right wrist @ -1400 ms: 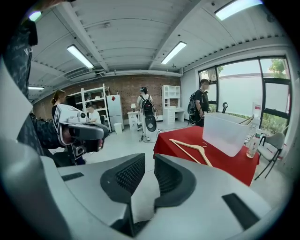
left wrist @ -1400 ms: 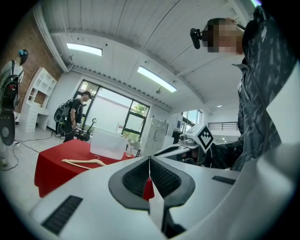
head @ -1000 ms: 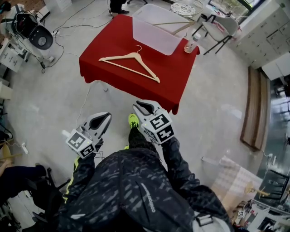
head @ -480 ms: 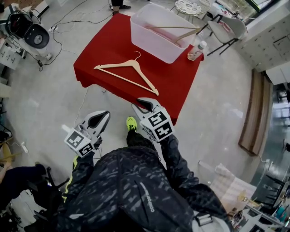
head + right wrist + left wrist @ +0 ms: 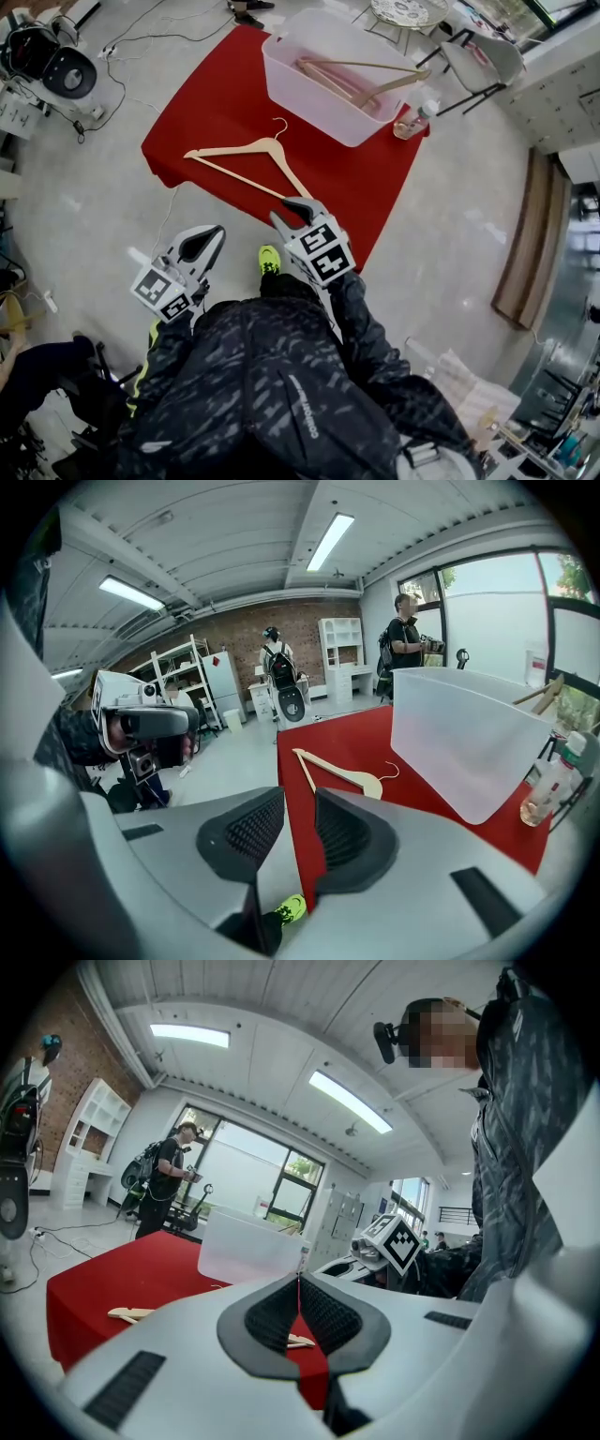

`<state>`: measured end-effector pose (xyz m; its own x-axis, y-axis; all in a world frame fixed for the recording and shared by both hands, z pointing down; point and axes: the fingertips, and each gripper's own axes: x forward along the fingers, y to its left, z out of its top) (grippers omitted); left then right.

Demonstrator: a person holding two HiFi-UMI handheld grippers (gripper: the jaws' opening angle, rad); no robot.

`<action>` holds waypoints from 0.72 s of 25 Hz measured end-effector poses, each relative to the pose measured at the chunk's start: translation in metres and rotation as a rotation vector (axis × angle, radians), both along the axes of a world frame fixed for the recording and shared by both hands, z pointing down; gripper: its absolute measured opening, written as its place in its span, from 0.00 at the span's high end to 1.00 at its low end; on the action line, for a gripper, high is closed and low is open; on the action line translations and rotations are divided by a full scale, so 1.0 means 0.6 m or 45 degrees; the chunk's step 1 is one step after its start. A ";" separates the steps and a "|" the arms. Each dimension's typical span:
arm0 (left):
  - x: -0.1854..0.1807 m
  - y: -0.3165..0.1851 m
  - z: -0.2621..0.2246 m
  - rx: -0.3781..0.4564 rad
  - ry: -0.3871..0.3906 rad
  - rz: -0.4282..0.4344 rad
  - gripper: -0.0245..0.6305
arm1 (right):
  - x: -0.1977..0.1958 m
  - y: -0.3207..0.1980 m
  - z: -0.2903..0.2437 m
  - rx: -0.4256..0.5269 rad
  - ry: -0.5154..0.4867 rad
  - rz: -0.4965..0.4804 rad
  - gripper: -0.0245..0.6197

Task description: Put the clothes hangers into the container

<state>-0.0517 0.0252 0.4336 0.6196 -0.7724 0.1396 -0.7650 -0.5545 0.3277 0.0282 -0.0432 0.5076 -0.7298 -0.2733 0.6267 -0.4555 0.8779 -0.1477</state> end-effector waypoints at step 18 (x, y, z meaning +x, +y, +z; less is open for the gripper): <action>-0.043 -0.110 0.076 -0.111 0.010 -0.038 0.94 | -0.009 -0.165 0.169 -0.150 0.157 0.050 0.74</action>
